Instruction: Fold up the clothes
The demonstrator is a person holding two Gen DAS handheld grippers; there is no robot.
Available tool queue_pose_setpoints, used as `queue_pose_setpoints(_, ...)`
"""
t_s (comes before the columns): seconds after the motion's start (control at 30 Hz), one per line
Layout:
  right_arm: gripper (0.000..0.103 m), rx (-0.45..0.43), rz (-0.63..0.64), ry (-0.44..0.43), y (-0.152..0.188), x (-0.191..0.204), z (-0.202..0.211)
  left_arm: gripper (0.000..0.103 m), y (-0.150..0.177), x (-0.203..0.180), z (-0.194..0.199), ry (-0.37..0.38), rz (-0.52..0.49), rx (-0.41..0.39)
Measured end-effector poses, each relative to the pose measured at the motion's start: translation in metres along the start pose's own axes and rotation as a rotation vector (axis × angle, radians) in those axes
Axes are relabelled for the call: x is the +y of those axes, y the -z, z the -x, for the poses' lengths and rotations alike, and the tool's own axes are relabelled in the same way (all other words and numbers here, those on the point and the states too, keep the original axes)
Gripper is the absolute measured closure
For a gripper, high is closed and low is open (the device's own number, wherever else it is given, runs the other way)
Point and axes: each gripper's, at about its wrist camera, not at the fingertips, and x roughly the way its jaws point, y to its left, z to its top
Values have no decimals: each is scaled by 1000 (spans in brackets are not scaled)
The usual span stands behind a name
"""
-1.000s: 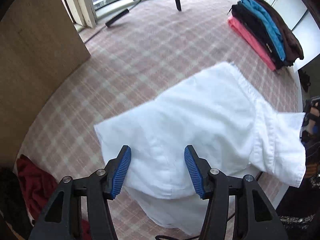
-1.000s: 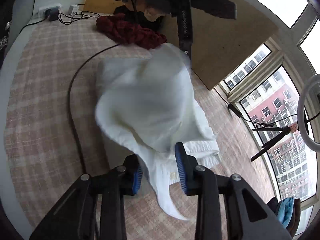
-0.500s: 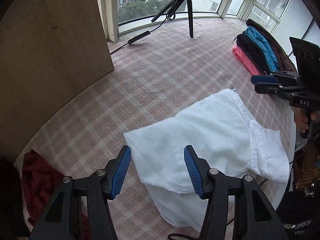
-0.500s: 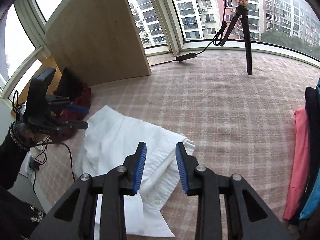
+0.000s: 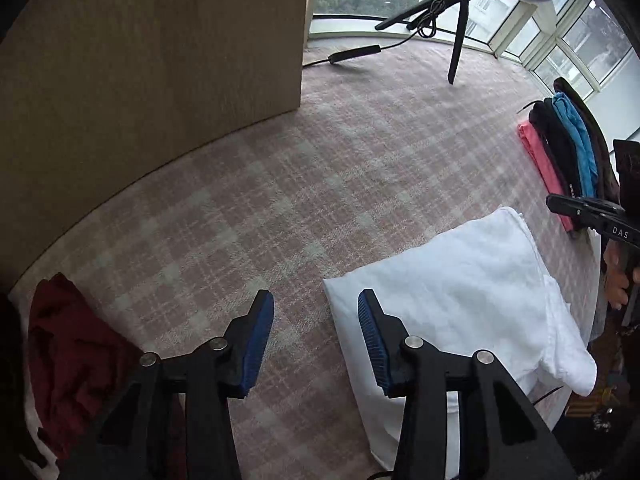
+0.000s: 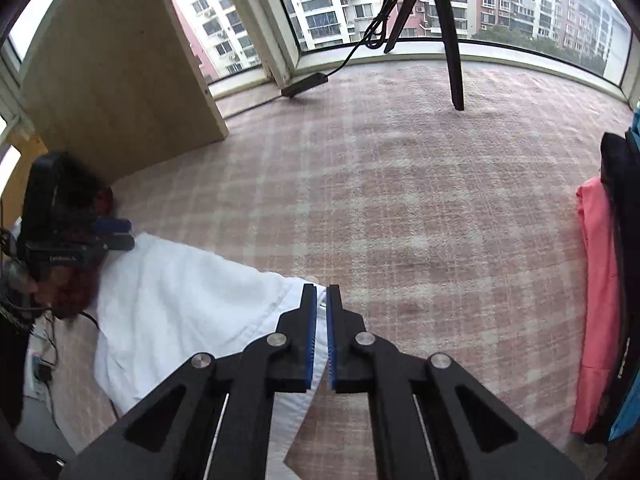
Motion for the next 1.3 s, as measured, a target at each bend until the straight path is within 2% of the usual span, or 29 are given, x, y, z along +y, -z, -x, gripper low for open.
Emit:
queue_pose_setpoints(0.07,97,-9,0,-33,4,7,5,61,4,-16,11,-4,-37,-34)
queue_pose_setpoints(0.17,97,-22,0,-81,9,16,13,57,12,-51,14,60,-114,-67)
queue_pose_setpoints(0.23,97,-31,0,-114,12,23,19,55,20,-70,0,110,-147,-33)
queue_pose_setpoints(0.27,97,-21,16,-116,16,29,16,55,25,-78,-10,107,-171,-7)
queue_pose_setpoints(0.33,96,34,79,-60,29,40,0,54,38,-79,-15,59,-177,-5)
queue_pose_setpoints(0.4,96,62,87,-17,42,36,-4,52,51,-79,-19,10,-182,-4)
queue_pose_setpoints(0.47,95,73,22,13,45,25,4,51,57,-66,-6,-19,-97,-14)
queue_pose_setpoints(0.5,94,52,-29,11,46,17,11,47,60,-60,1,-33,-53,-19)
queue_pose_setpoints(0.53,86,31,-80,9,46,9,19,41,63,-53,8,-48,-9,-24)
queue_pose_setpoints(0.57,68,10,-131,7,47,1,26,39,65,-46,15,-62,35,-30)
queue_pose_setpoints(0.6,58,-12,-182,6,47,-7,33,36,68,-40,21,-76,79,-35)
queue_pose_setpoints(0.63,44,-23,-218,1,48,-11,36,34,71,-33,25,-58,120,-37)
queue_pose_setpoints(0.77,41,-24,-294,-31,49,-15,27,32,74,-21,26,1,245,-25)
queue_pose_setpoints(0.97,41,-17,-397,-75,49,-20,13,31,68,-34,5,-6,237,8)
queue_pose_setpoints(1.07,41,38,-369,-36,52,-12,-1,31,65,-41,-5,-9,232,24)
queue_pose_setpoints(1.17,33,30,-319,12,54,1,-4,30,64,-48,-13,-14,219,33)
queue_pose_setpoints(1.3,31,18,-233,102,54,21,-5,18,68,-58,-15,-26,175,23)
